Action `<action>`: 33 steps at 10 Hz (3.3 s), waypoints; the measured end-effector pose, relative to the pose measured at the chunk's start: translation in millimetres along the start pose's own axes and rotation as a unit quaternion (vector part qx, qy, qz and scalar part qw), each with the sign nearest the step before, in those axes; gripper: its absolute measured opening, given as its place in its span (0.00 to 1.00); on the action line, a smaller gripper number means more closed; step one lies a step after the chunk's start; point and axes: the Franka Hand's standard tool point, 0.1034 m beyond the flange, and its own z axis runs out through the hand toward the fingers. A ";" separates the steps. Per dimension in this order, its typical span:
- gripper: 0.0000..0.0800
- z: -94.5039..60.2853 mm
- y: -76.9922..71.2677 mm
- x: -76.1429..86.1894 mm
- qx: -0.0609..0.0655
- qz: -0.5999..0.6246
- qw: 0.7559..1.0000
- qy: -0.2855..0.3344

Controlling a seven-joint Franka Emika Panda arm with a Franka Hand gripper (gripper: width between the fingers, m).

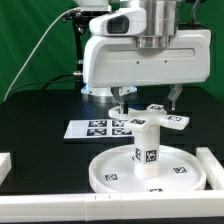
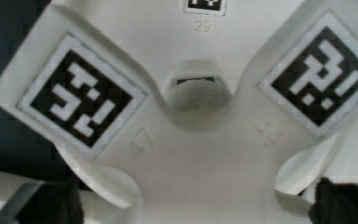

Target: Assemble round table

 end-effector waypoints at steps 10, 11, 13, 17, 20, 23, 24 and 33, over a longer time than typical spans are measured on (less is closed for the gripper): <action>0.55 11.7 -6.9 -2.0 -0.003 0.111 0.994 -0.003; 0.55 11.8 -6.9 -2.0 -0.003 0.141 0.990 -0.003; 0.55 12.2 -6.8 -1.7 -0.002 0.222 0.975 0.000; 0.55 13.9 -4.8 -0.3 0.018 0.508 0.861 0.014; 0.55 14.5 -3.8 -0.6 0.043 0.669 0.742 0.006; 0.71 15.2 -3.4 -1.2 0.043 0.679 0.733 0.008; 0.78 13.3 -4.2 -1.2 0.042 0.667 0.744 0.003; 0.81 -11.7 -14.3 6.5 0.052 0.313 0.948 0.022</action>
Offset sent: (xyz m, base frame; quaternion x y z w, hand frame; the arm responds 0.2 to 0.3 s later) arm -0.0021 0.0146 -0.0154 -0.0121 0.0089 0.0079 0.9999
